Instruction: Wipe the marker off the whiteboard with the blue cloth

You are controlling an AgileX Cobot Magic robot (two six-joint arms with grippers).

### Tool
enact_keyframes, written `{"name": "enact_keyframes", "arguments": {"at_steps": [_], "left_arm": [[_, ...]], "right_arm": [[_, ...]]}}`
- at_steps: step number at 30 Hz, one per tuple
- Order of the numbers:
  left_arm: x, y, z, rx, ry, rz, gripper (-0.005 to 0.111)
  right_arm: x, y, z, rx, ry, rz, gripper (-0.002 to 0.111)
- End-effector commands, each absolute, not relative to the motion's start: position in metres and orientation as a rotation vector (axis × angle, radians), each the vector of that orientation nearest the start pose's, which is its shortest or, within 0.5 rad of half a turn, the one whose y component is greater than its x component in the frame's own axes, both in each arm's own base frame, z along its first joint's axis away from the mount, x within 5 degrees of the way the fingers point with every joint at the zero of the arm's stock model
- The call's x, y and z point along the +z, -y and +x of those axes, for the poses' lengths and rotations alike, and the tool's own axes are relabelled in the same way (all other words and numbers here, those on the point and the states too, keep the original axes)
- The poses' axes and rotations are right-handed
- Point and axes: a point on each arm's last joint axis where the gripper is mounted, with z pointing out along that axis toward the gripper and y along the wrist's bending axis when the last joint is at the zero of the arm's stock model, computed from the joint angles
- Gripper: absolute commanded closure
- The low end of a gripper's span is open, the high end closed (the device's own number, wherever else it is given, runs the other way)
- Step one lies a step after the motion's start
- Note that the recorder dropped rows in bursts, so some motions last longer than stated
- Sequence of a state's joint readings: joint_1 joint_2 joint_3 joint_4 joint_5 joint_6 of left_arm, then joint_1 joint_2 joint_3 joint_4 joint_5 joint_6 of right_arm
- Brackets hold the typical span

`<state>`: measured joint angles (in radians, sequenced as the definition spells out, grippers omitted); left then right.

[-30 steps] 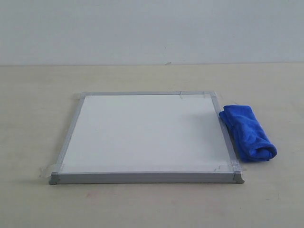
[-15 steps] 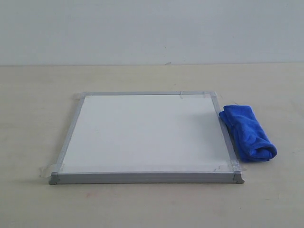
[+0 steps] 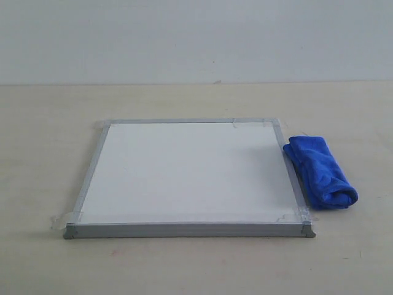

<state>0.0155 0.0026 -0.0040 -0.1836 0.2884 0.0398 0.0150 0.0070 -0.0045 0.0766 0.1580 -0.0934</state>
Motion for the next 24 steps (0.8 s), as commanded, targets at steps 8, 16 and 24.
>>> {"name": "enact_keyframes", "arguments": {"at_steps": [8, 16, 24], "left_arm": [[0.1875, 0.0037, 0.0547, -0.126, -1.767, -0.093, 0.102], [0.1875, 0.0037, 0.0547, -0.126, -1.767, -0.093, 0.102], [0.1875, 0.0037, 0.0547, -0.126, -1.767, -0.093, 0.102]], "right_arm": [[0.1836, -0.0008, 0.0539, 0.038, -1.811, 0.051, 0.108], [0.1824, -0.0009, 0.0536, 0.049, -1.824, 0.065, 0.108], [0.1821, -0.0009, 0.0535, 0.048, -1.827, 0.063, 0.108]]}}
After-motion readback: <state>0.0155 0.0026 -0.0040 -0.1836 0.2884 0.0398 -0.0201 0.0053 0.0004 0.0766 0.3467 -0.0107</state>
